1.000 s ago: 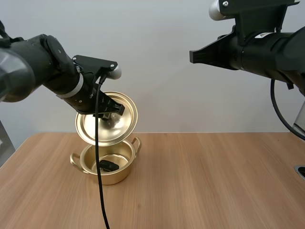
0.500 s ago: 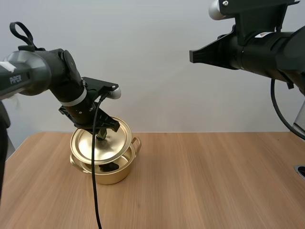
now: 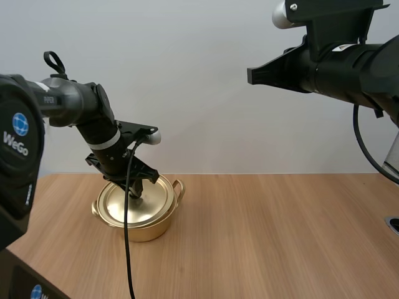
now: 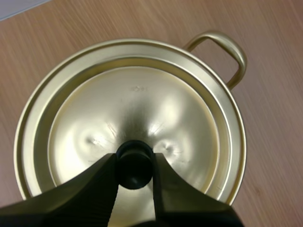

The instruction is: Open the pot, put the car inside, and close it

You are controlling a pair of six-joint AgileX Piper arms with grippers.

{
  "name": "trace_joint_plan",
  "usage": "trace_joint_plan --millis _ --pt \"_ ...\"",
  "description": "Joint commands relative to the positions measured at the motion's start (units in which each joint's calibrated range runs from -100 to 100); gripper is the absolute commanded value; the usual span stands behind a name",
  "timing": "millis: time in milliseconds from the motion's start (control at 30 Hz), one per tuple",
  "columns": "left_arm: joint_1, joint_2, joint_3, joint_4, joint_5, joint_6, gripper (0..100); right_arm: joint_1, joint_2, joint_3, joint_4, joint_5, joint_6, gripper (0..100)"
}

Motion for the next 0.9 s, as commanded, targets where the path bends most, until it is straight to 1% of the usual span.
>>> trace_joint_plan --millis 0,800,867 --pt "0.05 1.5 0.0 0.1 0.1 0.0 0 0.0 0.0 0.0 0.0 0.1 0.0 0" --pt "0.05 3.8 0.0 -0.5 0.1 0.5 0 0.0 0.0 0.0 0.0 0.1 0.0 0" --pt "0.05 3.8 0.0 -0.5 0.1 0.5 2 0.0 0.0 0.0 0.0 0.1 0.0 0"
